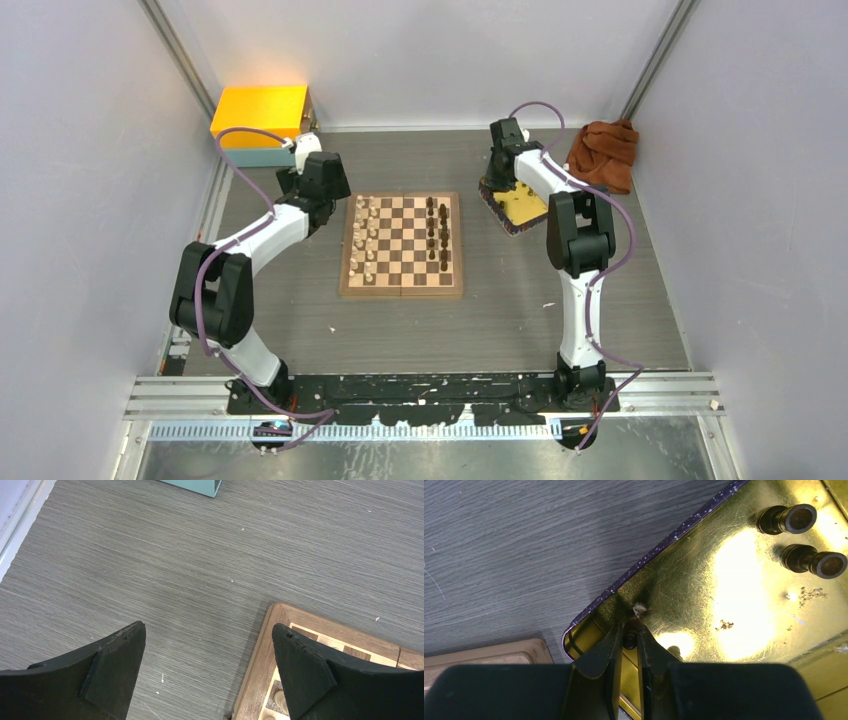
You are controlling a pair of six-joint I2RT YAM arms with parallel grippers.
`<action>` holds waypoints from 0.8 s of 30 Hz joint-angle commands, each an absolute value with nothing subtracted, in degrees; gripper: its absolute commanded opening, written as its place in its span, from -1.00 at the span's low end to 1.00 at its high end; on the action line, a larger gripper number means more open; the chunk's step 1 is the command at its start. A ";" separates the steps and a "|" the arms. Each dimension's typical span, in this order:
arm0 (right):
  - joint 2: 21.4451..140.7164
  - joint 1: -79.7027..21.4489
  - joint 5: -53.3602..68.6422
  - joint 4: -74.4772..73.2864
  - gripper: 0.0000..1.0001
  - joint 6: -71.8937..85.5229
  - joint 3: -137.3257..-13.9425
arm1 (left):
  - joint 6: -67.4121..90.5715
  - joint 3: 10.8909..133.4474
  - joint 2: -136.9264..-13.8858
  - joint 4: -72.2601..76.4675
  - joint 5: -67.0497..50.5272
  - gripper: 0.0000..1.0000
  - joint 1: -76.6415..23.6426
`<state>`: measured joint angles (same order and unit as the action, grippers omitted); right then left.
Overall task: Set up the chess pieces on the board
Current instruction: Pick up the chess piece from the storage box.
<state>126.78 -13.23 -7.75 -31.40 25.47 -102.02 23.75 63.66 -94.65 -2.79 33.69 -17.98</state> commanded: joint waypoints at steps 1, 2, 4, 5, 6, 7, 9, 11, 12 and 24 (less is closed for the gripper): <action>122.49 -13.00 -9.13 -30.32 -0.99 25.40 -104.15 | 23.99 65.75 -93.59 -0.26 33.84 0.94 -17.67; 122.33 -12.96 -9.21 -30.32 -0.99 25.40 -104.11 | 23.99 65.74 -93.49 -0.26 33.84 0.94 -17.67; 122.05 -12.94 -9.46 -30.28 -0.98 25.36 -103.94 | 23.99 65.74 -93.36 -0.26 33.84 0.94 -17.67; 121.88 -12.99 -9.68 -30.24 -0.99 25.37 -103.85 | 23.99 65.67 -93.28 -0.26 33.84 0.94 -17.67; 121.79 -12.94 -9.81 -30.16 -0.99 25.35 -103.81 | 23.99 65.68 -93.21 -0.26 33.84 0.94 -17.67; 121.63 -12.92 -9.98 -30.15 -0.99 25.32 -103.89 | 23.99 65.66 -93.19 -0.26 33.84 0.94 -17.67; 121.42 -12.79 -10.25 -30.10 -0.99 25.32 -103.89 | 24.04 65.57 -93.15 -0.26 33.76 0.94 -17.67; 121.08 -12.83 -10.56 -29.99 -0.99 25.32 -103.80 | 24.08 65.57 -93.04 -0.26 33.67 0.94 -17.67; 120.99 -12.80 -10.74 -29.93 -0.99 25.30 -103.73 | 24.08 65.57 -93.04 -0.26 33.66 0.94 -17.69; 117.00 -12.72 -12.27 -30.13 -0.98 24.46 -102.84 | 24.28 65.66 -92.64 -0.26 33.50 0.94 -17.67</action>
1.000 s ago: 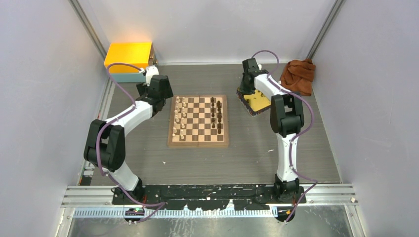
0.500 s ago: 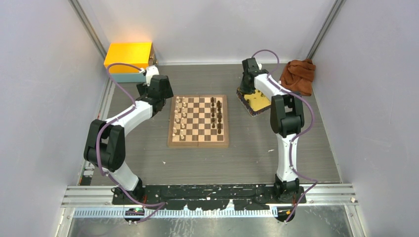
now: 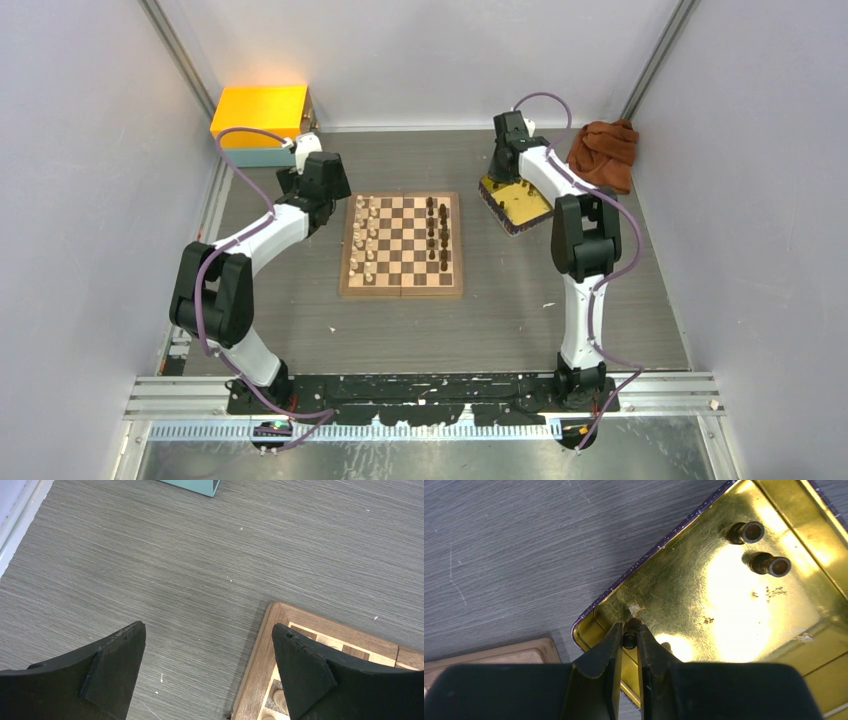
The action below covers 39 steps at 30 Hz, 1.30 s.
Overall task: Set up the chess pieces on the board
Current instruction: Pick up the chess piece from the storage box, then place the chess piece on the chessboard.
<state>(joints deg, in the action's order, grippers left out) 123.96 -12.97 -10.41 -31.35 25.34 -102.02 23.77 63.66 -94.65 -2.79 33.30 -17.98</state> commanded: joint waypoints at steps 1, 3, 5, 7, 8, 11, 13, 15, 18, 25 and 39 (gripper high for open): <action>116.20 -12.71 -12.30 -30.29 -0.99 24.39 -102.49 | 24.38 65.65 -92.58 -0.26 33.44 0.94 -17.67; 114.26 -12.70 -12.47 -30.88 -0.99 24.13 -101.87 | 24.64 65.59 -92.41 -0.26 33.32 0.94 -17.67; 112.28 -12.86 -12.27 -31.99 -0.99 23.87 -101.15 | 25.05 65.43 -92.30 -0.26 33.23 0.94 -17.67; 110.18 -13.36 -11.78 -33.13 -0.99 23.33 -100.15 | 25.42 65.03 -92.11 -0.27 33.01 0.94 -17.71; 108.93 -13.73 -11.49 -33.68 -0.99 22.94 -99.60 | 25.62 64.89 -91.97 -0.25 32.90 0.94 -17.75; 104.43 -15.55 -11.34 -35.38 -0.99 21.54 -97.04 | 26.07 64.54 -91.75 -0.26 32.78 0.94 -17.75; 101.89 -17.27 -11.15 -37.09 -0.99 20.63 -95.54 | 26.23 64.43 -91.55 -0.26 32.70 0.94 -17.75; 99.83 -19.57 -10.82 -38.98 -0.99 19.82 -94.48 | 26.41 64.43 -91.53 -0.26 32.70 0.93 -17.75; 97.00 -24.05 -11.33 -41.21 -0.99 19.05 -93.07 | 26.55 64.47 -91.41 -0.26 32.70 0.93 -17.76; 93.53 -35.16 -13.79 -44.21 -0.99 19.78 -91.44 | 27.07 63.93 -90.73 -0.26 32.87 0.93 -17.75; 96.14 -47.15 -14.22 -46.20 -0.99 23.26 -88.84 | 27.24 62.76 -89.53 -0.27 33.05 0.93 -17.75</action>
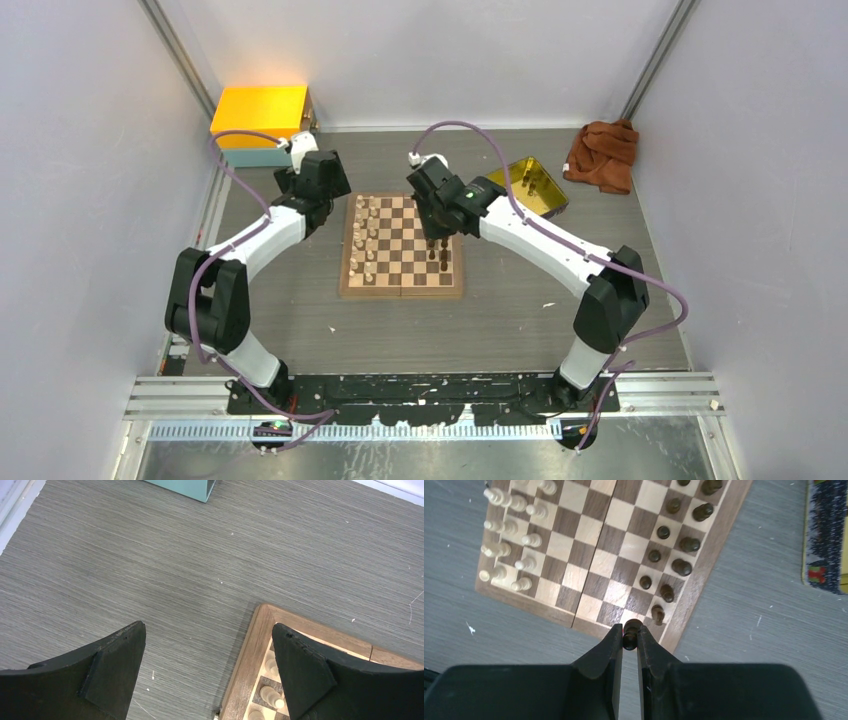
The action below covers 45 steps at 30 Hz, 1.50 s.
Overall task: Set up the chess pieces on the board
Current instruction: Place the chess piece on the chessboard.
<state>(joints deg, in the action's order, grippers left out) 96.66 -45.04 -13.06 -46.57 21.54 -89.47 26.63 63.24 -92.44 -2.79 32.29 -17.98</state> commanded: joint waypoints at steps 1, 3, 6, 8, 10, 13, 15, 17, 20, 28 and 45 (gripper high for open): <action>96.46 -47.60 -14.25 -46.15 -0.99 23.56 -88.66 | 27.17 62.72 -89.46 -0.26 33.05 0.93 -17.75; 97.20 -48.20 -14.24 -46.06 -0.99 23.95 -88.24 | 27.24 62.63 -89.31 -0.26 33.05 0.93 -17.75; 98.06 -48.60 -14.20 -45.29 -0.99 24.23 -87.13 | 27.22 62.41 -89.28 -0.26 33.05 0.94 -17.75; 98.70 -48.77 -14.44 -44.82 -0.99 24.24 -86.40 | 27.24 62.27 -89.13 -0.26 33.11 0.93 -17.75; 99.31 -48.78 -14.69 -44.19 -0.99 24.16 -85.47 | 27.20 62.12 -89.11 -0.27 33.21 0.93 -17.75; 100.23 -48.78 -14.85 -42.68 -0.99 24.08 -83.84 | 27.14 61.97 -89.04 -0.26 33.31 0.93 -17.75; 100.61 -48.71 -14.94 -41.53 -0.98 23.98 -82.90 | 27.08 62.04 -89.08 -0.26 33.31 0.93 -17.75; 100.79 -48.77 -15.02 -40.28 -0.98 23.87 -81.82 | 26.98 62.05 -89.09 -0.22 33.34 0.93 -17.75; 101.45 -48.74 -15.07 -38.70 -0.99 23.62 -80.64 | 26.98 62.21 -89.17 -0.26 33.32 0.94 -17.75; 102.84 -48.74 -16.00 -35.03 -0.99 23.25 -78.55 | 26.60 62.38 -89.36 -0.26 33.40 0.93 -17.75; 104.46 -47.95 -16.11 -31.83 -0.96 23.38 -76.25 | 26.01 63.02 -89.99 -0.26 33.66 0.93 -17.75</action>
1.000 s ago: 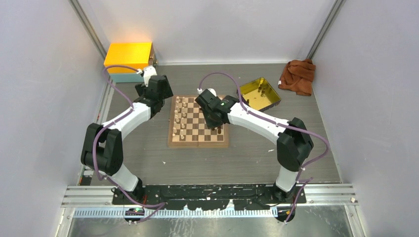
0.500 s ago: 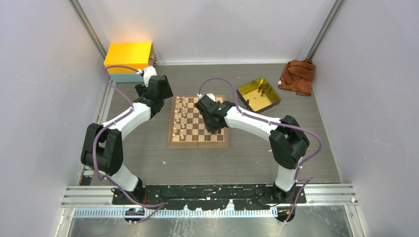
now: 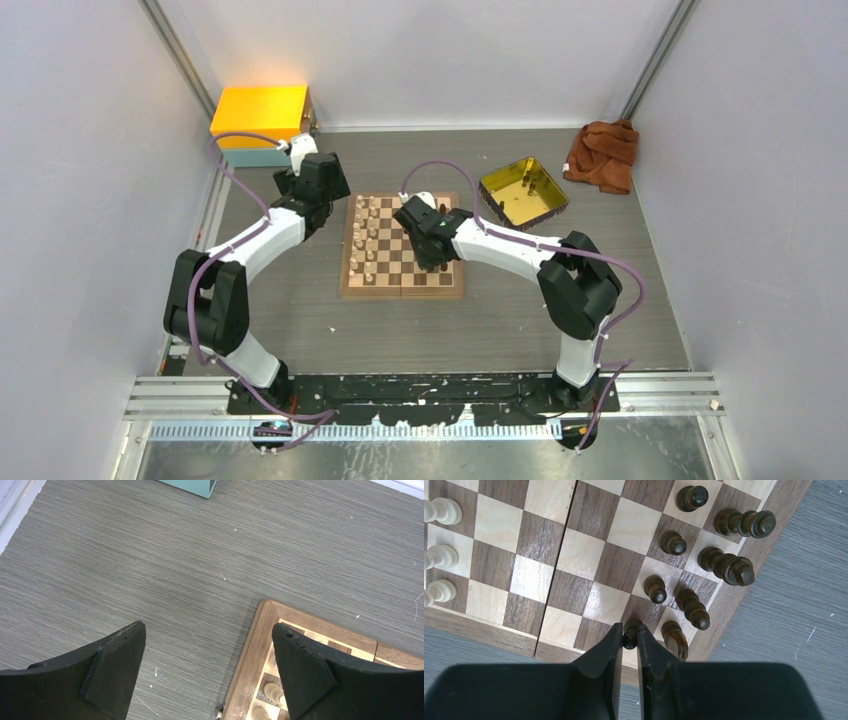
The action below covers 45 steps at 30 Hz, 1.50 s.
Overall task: Set up the chess pieces on the board
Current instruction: Place the chess piece on the chessboard.
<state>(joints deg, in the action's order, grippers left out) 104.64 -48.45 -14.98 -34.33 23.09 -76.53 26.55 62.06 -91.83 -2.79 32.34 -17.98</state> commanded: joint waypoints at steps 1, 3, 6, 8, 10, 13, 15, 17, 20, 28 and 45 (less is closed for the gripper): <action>104.57 -47.98 -16.01 -31.74 -0.95 23.37 -76.21 | 26.02 63.09 -90.08 -0.26 33.66 0.94 -17.75; 104.76 -47.85 -15.95 -31.61 -0.93 23.38 -76.11 | 25.95 63.11 -90.14 -0.26 33.66 0.93 -17.75; 104.83 -47.73 -15.92 -31.39 -0.89 23.47 -75.91 | 25.97 63.11 -90.33 -0.26 33.66 0.93 -17.75; 104.96 -47.62 -15.76 -31.38 -0.84 23.39 -75.85 | 25.96 63.11 -90.48 -0.25 33.66 0.93 -17.75; 105.07 -47.52 -15.60 -31.29 -0.79 23.35 -75.84 | 25.96 63.11 -90.54 -0.26 33.66 0.93 -17.69; 105.20 -47.46 -15.56 -31.35 -0.69 23.40 -75.85 | 25.88 63.12 -90.77 -0.26 33.70 0.93 -17.70; 105.19 -47.46 -15.48 -31.21 -0.63 23.31 -75.92 | 25.93 63.11 -90.87 -0.26 33.69 0.93 -17.75; 105.11 -47.32 -15.53 -31.27 -0.57 23.20 -76.00 | 26.00 63.14 -90.94 -0.26 33.66 0.93 -17.73; 105.05 -47.33 -15.51 -31.50 -0.48 22.95 -76.46 | 26.02 63.30 -91.14 -0.24 33.66 0.93 -17.70; 105.03 -47.31 -15.56 -32.23 -0.33 22.54 -77.33 | 26.01 63.46 -91.32 -0.26 33.53 0.94 -17.72; 98.27 -47.49 -16.92 -38.60 -0.30 20.41 -86.46 | 26.26 64.08 -91.45 -0.24 33.42 0.93 -17.75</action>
<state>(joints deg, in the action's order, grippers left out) 104.44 -47.51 -15.18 -36.95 21.41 -80.16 26.55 62.08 -91.83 -2.79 32.34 -17.98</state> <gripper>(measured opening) 0.348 0.969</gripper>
